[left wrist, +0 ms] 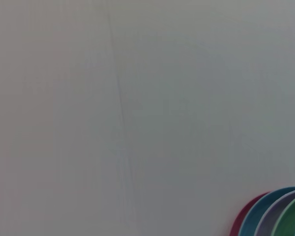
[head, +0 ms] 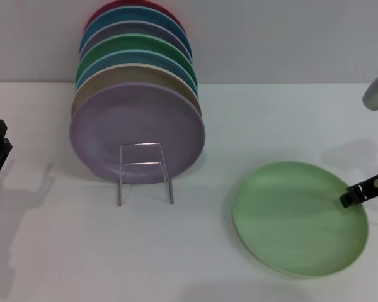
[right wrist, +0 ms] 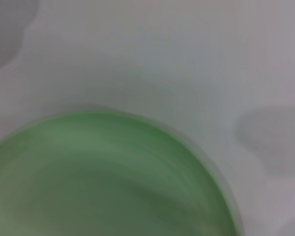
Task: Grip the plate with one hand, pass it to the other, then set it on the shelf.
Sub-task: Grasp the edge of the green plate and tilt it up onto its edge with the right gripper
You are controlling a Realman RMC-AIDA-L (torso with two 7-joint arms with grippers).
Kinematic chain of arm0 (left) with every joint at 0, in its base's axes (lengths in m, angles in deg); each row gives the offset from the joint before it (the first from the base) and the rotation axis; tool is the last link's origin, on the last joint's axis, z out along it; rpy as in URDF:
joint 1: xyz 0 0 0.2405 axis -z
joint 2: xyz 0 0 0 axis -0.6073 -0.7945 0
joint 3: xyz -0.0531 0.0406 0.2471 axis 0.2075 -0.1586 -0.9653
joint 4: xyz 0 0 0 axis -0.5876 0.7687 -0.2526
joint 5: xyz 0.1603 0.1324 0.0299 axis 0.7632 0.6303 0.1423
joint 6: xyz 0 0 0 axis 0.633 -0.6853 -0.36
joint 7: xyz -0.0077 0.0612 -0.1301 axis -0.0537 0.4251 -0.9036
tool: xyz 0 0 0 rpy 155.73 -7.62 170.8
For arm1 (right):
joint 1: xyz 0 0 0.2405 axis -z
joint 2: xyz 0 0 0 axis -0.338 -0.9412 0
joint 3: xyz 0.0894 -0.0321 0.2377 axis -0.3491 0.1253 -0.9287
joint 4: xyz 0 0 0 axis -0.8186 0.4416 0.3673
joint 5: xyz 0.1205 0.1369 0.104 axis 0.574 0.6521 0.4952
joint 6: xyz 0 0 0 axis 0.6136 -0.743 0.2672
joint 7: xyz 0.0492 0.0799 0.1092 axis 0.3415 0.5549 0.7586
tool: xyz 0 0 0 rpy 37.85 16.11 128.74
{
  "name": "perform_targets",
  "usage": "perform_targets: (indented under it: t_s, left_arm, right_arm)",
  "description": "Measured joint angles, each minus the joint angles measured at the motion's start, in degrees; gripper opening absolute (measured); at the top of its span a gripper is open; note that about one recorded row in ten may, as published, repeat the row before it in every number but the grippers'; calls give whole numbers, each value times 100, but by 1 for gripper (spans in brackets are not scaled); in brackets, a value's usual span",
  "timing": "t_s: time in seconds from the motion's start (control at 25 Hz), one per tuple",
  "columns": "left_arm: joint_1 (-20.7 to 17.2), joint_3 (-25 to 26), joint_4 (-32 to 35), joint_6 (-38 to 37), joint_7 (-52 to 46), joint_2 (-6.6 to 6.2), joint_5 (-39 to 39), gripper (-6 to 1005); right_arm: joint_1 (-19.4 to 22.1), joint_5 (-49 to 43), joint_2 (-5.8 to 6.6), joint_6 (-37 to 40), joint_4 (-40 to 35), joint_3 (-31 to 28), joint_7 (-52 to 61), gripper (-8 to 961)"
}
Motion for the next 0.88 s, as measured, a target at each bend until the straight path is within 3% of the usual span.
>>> perform_targets:
  t_s: [0.36, 0.48, 0.88]
  left_arm:
    - [8, -1, -2, 0, 0, -13, 0, 797]
    - [8, -1, -3, -1, 0, -14, 0, 797]
    - [18, -1, -18, -24, 0, -10, 0, 796]
  right_arm:
    - [35, -17, -15, 26, 2, 40, -195, 184]
    - [41, -17, -16, 8, 39, 39, -226, 49]
    - [150, 26, -33, 17, 403, 21, -431, 44]
